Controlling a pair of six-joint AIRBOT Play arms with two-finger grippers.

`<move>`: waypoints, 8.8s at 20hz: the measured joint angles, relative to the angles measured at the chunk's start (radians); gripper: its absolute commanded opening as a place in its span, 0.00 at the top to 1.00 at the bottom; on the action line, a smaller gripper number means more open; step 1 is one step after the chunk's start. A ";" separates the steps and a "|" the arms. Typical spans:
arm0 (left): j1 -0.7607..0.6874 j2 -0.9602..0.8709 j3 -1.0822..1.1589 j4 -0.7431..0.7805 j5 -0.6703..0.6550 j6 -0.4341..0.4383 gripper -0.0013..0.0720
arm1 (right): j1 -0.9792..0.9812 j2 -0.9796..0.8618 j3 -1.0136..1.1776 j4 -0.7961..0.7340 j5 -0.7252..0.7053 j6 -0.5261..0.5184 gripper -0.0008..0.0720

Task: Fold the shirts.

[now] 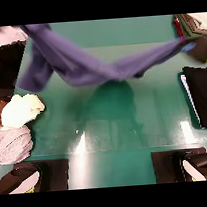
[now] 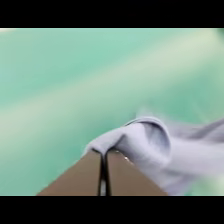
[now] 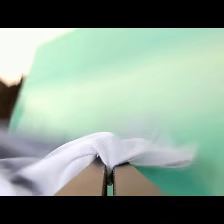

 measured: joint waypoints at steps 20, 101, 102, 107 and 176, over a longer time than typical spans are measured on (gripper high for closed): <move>0.013 0.057 -0.140 -0.011 0.027 -0.124 0.95 | -0.560 -0.414 0.691 0.242 0.530 -0.333 0.97; 0.163 -0.133 -0.993 -0.124 0.023 0.075 0.95 | -0.682 -0.685 -0.349 0.262 0.437 -0.605 0.47; 0.163 -0.133 -0.992 -0.124 0.023 0.074 0.95 | -0.687 -0.698 -0.371 0.279 0.421 -0.618 0.47; 0.163 -0.133 -0.992 -0.124 0.023 0.060 0.95 | -0.642 -0.741 -0.421 0.341 0.335 -0.655 0.47; 0.167 -0.484 -0.504 0.087 0.188 0.118 0.95 | -0.136 -1.032 0.467 -0.343 0.398 -0.304 0.97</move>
